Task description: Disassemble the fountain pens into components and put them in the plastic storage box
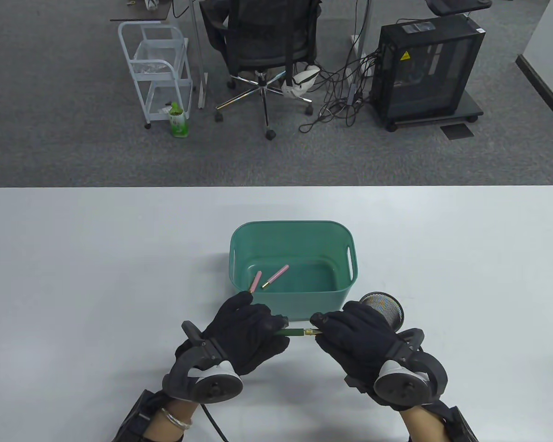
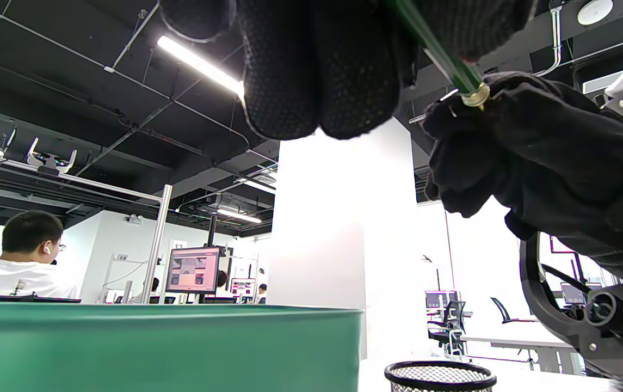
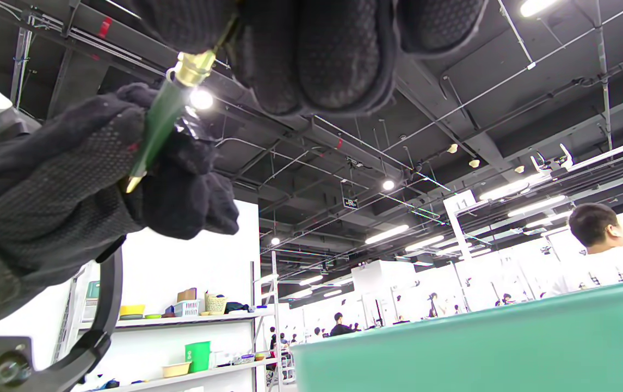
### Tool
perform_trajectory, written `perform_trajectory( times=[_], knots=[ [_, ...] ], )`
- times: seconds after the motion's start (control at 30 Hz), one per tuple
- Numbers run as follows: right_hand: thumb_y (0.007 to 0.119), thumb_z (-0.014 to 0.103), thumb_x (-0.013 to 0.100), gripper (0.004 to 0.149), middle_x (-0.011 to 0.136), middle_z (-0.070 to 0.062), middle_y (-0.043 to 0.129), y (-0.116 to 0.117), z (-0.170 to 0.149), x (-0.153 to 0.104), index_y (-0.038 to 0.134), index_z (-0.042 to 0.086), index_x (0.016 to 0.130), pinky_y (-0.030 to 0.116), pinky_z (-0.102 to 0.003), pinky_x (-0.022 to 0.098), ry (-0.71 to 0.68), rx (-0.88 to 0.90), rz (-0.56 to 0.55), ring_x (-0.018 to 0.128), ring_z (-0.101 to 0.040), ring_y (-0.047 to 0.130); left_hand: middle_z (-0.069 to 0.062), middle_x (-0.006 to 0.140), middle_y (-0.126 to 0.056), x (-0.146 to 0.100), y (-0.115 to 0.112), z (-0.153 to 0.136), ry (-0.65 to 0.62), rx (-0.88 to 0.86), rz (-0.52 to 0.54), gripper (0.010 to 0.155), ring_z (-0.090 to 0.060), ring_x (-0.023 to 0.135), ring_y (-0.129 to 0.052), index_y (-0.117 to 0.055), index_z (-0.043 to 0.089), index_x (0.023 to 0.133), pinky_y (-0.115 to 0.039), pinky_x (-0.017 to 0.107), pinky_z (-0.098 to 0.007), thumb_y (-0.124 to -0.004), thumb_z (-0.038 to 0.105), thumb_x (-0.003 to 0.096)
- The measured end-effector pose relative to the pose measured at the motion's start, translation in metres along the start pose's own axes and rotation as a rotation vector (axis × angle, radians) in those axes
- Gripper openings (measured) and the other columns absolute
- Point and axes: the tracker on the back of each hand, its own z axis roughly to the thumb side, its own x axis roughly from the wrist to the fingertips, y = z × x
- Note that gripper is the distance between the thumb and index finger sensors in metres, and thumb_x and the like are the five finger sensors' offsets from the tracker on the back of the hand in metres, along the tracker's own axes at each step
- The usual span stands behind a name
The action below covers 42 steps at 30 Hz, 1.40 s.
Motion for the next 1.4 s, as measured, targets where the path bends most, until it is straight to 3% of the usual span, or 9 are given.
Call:
perform_trajectory(
  times=[1.4],
  knots=[
    [0.071, 0.045, 0.054, 0.041, 0.078, 0.001, 0.09, -0.024, -0.018, 0.0, 0.082, 0.026, 0.089, 0.068, -0.042, 0.07, 0.073, 0.014, -0.092, 0.064, -0.011, 0.092, 0.004, 0.076, -0.097, -0.01, 0.022, -0.032, 0.107, -0.082, 0.081, 0.047, -0.024, 0.083, -0.094, -0.082, 0.017, 0.094, -0.055, 0.083, -0.056, -0.067, 0.05, 0.0637]
  ],
)
